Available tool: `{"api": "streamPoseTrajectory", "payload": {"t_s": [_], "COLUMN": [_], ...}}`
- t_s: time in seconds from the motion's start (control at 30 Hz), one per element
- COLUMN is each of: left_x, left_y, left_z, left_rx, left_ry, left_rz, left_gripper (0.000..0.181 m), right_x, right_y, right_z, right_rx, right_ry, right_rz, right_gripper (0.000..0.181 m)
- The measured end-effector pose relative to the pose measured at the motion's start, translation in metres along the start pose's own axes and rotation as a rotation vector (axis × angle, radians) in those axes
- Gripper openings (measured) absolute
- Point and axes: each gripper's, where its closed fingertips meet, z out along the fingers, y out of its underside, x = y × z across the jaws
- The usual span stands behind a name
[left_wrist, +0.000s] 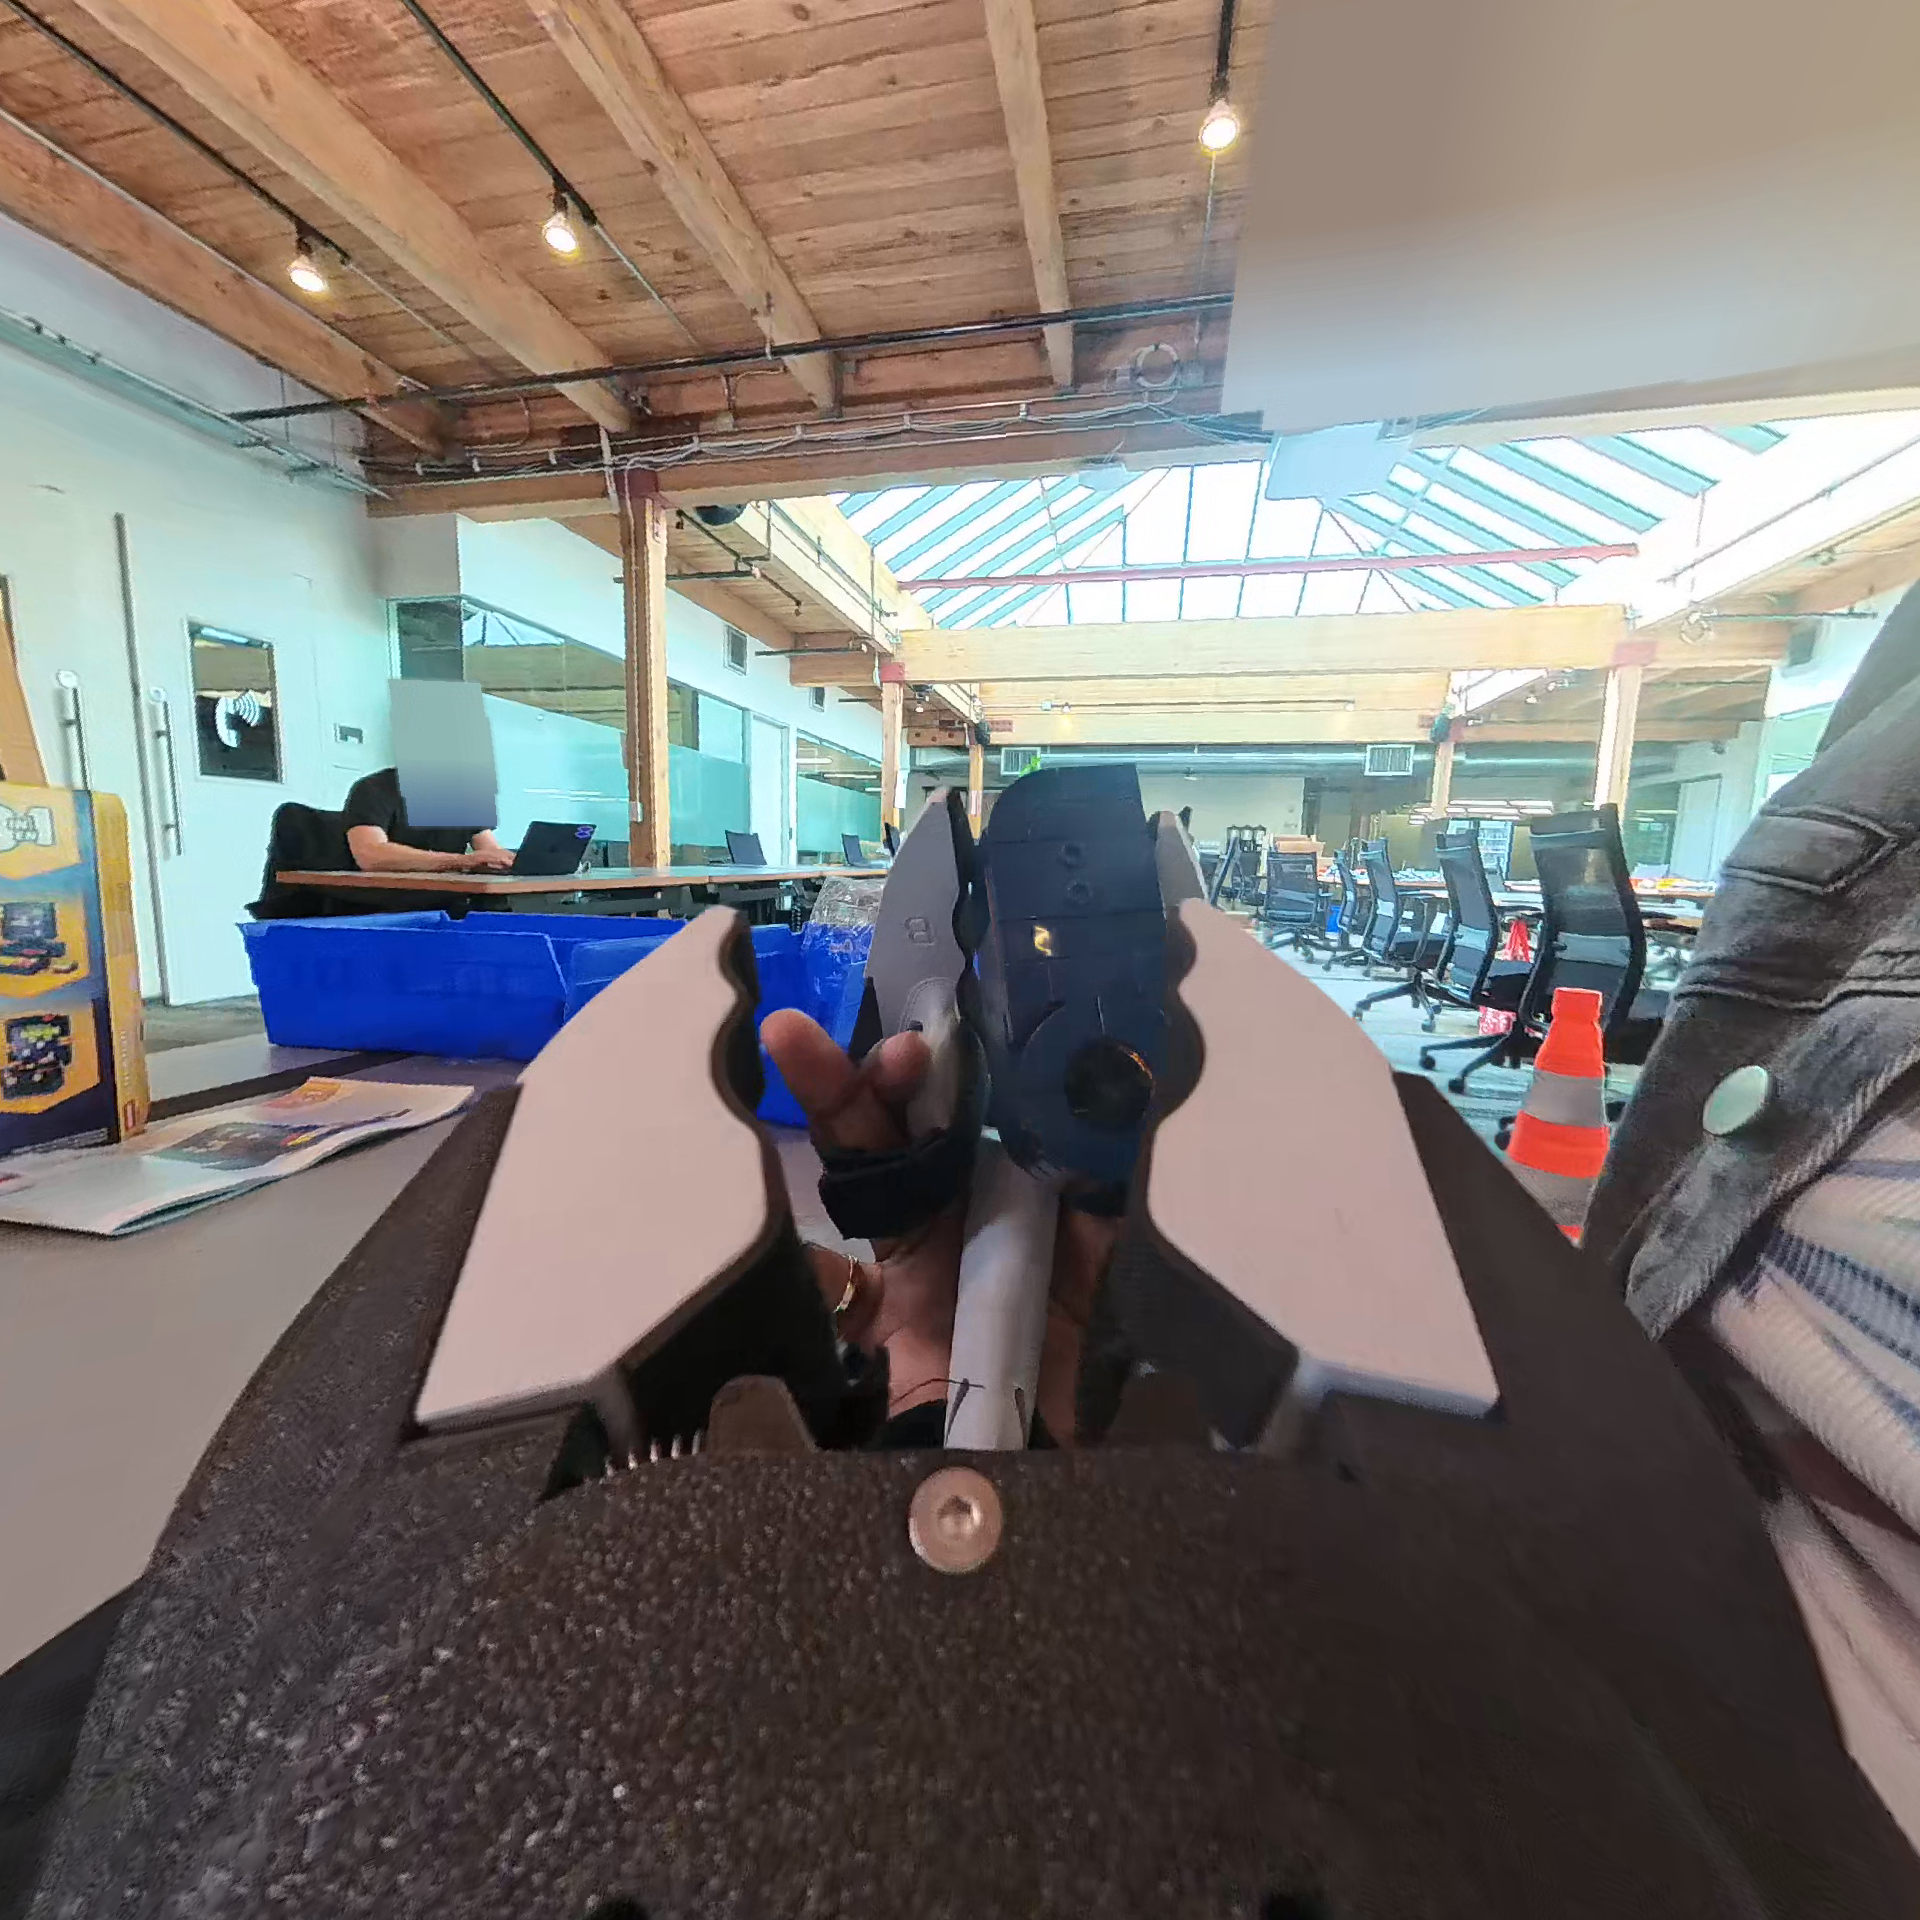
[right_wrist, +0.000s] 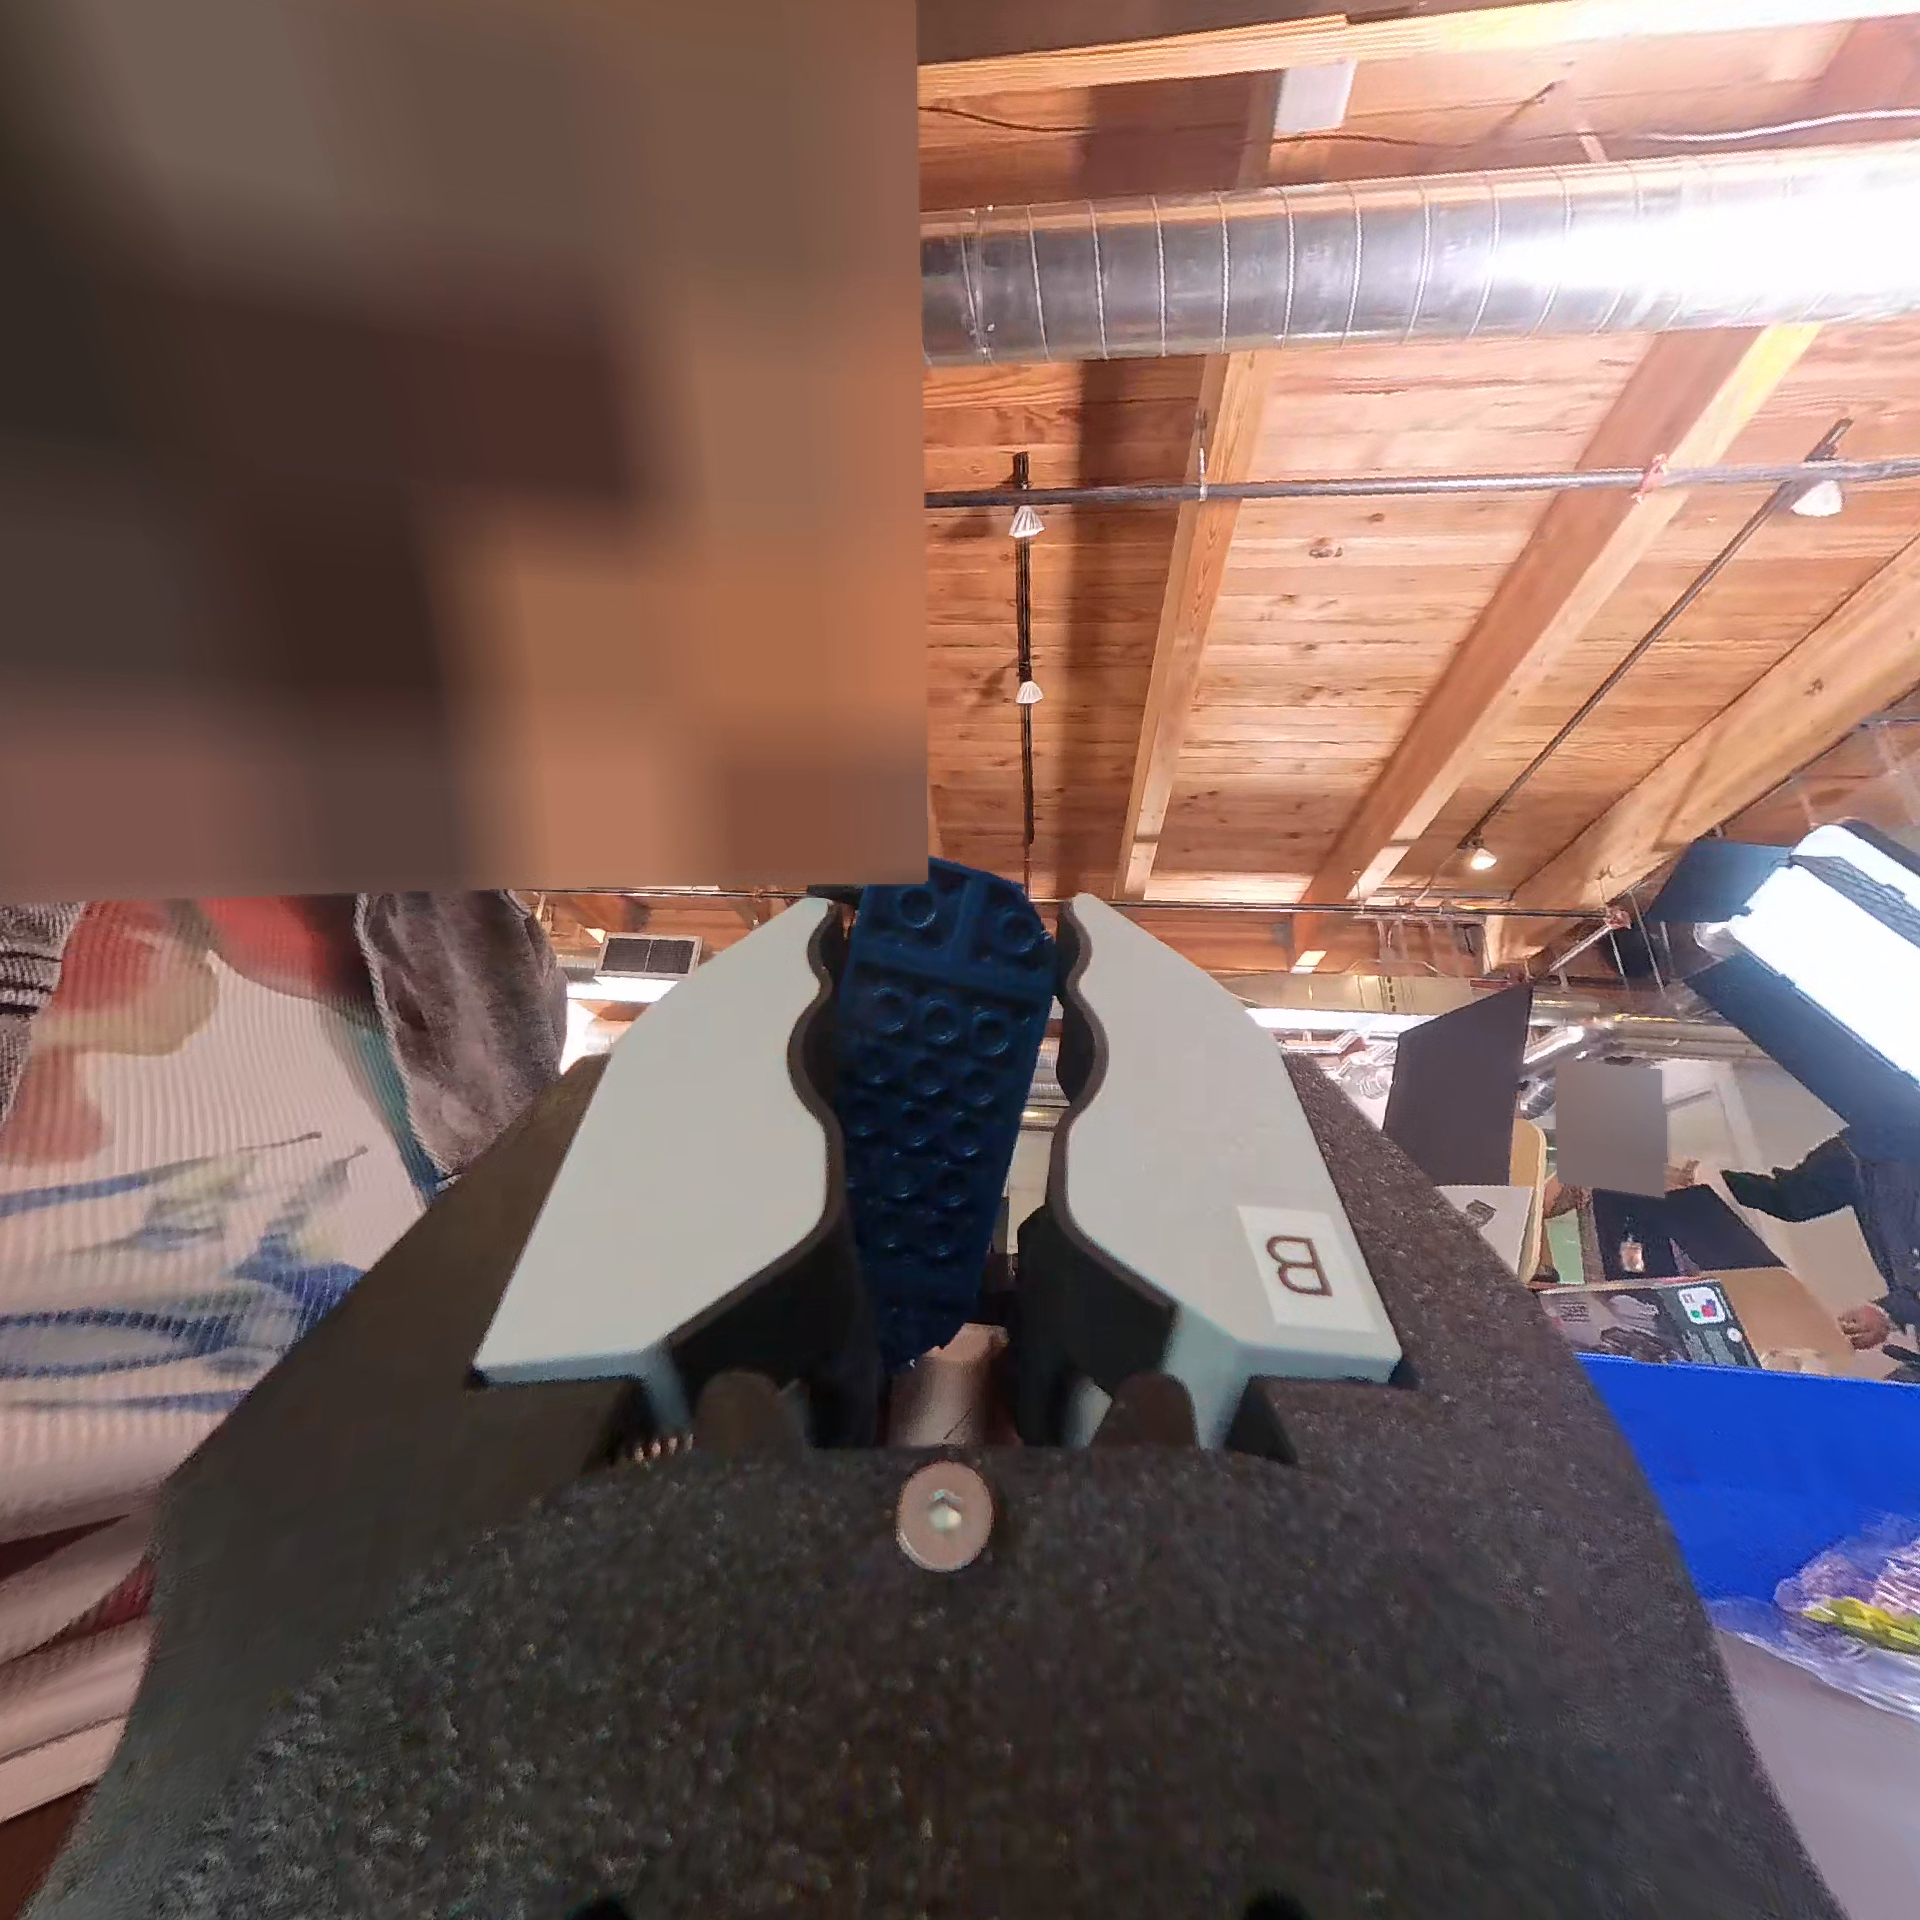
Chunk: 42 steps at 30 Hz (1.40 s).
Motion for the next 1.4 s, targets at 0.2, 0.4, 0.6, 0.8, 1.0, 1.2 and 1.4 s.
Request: {"api": "streamPoseTrajectory", "payload": {"t_s": [0.2,0.4,0.6,0.8,1.0,1.2,1.4], "left_x": [0.011,0.017,0.023,0.024,0.024,0.024,0.011], "left_y": [0.008,0.028,0.023,0.02,0.035,0.046,0.015], "left_z": [0.005,0.015,0.009,-0.019,-0.043,-0.047,-0.019], "left_rx": [-0.062,-0.203,-0.213,-0.492,-0.78,-0.848,-0.44], "left_ry": [0.048,0.045,0.126,0.229,0.254,0.262,0.141], "left_rz": [0.055,0.133,0.081,0.205,0.427,0.463,0.309], "left_gripper": [0.084,0.055,0.042,0.042,0.042,0.042,0.058], "right_x": [-0.002,0.004,0.003,-0.005,-0.013,-0.023,-0.008], "right_y": [-0.001,-0.017,-0.011,0.024,0.053,0.054,0.022], "right_z": [0.0,-0.003,0.001,-0.012,-0.033,-0.021,-0.007], "right_rx": [0.003,0.066,-0.019,-0.578,-1.085,-1.05,-0.744], "right_ry": [0.0,0.067,0.079,0.055,0.011,-0.052,0.058], "right_rz": [-0.037,-0.121,-0.123,-0.161,-0.328,-0.357,-0.32], "right_gripper": [0.039,0.038,0.038,0.039,0.062,0.036,0.035]}}
